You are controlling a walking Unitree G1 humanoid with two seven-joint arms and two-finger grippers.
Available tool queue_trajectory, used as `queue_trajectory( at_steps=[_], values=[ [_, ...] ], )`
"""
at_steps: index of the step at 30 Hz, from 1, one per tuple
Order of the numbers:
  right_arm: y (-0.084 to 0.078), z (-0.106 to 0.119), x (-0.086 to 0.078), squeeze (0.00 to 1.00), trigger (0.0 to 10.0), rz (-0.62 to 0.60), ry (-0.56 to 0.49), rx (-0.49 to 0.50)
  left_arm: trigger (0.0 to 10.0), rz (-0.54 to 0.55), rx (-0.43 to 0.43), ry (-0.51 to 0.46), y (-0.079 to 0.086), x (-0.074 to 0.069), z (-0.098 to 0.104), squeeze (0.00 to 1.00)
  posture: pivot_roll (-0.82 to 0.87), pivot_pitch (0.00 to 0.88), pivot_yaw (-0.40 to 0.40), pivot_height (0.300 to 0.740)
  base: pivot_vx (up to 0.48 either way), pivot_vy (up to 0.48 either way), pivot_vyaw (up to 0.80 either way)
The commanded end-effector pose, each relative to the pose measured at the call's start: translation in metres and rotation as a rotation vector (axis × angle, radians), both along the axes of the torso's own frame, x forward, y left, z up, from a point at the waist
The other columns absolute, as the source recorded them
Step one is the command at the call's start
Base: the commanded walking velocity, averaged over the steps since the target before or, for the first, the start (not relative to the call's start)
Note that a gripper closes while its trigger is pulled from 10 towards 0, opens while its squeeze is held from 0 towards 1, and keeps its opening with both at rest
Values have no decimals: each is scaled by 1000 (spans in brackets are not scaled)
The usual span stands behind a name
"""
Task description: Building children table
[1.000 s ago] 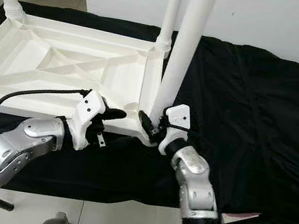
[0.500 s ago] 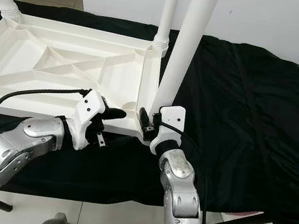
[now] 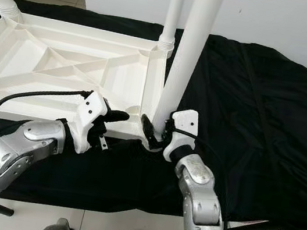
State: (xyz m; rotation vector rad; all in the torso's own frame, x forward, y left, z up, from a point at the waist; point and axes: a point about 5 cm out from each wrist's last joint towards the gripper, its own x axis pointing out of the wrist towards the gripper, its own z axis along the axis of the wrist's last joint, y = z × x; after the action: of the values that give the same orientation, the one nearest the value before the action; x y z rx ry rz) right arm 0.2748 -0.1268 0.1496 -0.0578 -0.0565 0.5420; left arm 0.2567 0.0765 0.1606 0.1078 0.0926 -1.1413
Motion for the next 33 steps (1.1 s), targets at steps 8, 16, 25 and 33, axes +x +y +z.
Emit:
queue_trajectory(
  at_steps=[8, 16, 25, 33],
  values=[
    [-9, -4, 14, 0, 10000, 146, -21, -44, 10000, -120, 10, 5, -8, -7, -4, 0, 98, 23, -13, 740, 0, 0, 0],
    [-10, -16, 27, 0, 10000, 198, 6, -84, 10000, -86, 50, 3, -9, -2, -19, 0, 96, 0, -19, 740, 0, 0, 0],
    [-5, -26, 30, 0, 0, 273, 44, -51, 10000, -23, 43, -40, -8, 12, -15, 0, 114, 0, -39, 740, 0, 0, 0],
    [-5, -30, 32, 0, 0, 230, 50, -17, 10000, -34, 46, -46, -11, 14, -16, 0, 104, 0, -32, 740, 0, 0, 0]
  ],
)
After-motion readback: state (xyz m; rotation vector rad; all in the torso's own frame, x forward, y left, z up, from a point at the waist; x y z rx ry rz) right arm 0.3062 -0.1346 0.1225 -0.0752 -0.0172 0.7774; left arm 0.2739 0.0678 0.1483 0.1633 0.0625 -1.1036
